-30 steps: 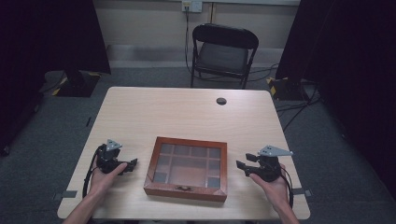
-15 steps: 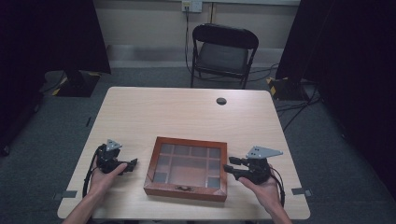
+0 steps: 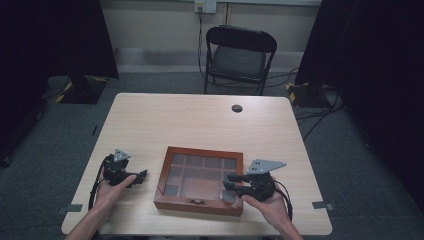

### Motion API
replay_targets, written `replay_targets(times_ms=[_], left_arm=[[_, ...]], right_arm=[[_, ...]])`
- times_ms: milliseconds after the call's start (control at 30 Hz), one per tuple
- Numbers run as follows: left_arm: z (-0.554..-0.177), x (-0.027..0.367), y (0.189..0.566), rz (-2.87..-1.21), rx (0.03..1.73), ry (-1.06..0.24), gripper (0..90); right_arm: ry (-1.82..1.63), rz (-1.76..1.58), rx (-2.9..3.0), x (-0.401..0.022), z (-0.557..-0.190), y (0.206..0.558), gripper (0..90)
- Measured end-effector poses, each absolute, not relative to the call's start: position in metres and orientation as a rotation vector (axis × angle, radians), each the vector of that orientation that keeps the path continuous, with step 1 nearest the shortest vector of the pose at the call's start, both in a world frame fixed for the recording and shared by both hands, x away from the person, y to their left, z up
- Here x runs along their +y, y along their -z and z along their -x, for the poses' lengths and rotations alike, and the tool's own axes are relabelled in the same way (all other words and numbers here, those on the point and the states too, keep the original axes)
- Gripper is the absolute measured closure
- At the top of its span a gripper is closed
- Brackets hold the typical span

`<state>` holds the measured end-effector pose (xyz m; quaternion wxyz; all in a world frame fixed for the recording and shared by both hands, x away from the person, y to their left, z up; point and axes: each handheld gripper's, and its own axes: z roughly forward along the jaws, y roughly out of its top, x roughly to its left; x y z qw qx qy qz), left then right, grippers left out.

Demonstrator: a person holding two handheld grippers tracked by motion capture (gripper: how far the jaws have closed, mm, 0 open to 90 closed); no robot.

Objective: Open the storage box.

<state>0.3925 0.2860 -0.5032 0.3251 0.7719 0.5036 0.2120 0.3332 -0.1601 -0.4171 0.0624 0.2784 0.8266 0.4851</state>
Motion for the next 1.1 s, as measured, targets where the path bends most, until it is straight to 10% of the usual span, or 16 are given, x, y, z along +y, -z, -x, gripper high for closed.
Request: replay_targets(times_ms=[1100], left_arm=[[-0.394, 0.287, 0.503, -2.032, 1.305, -0.543, 0.0]], right_arm=[[-1.404, -0.563, 2.782, -0.082, -0.326, 0.439, 78.2]])
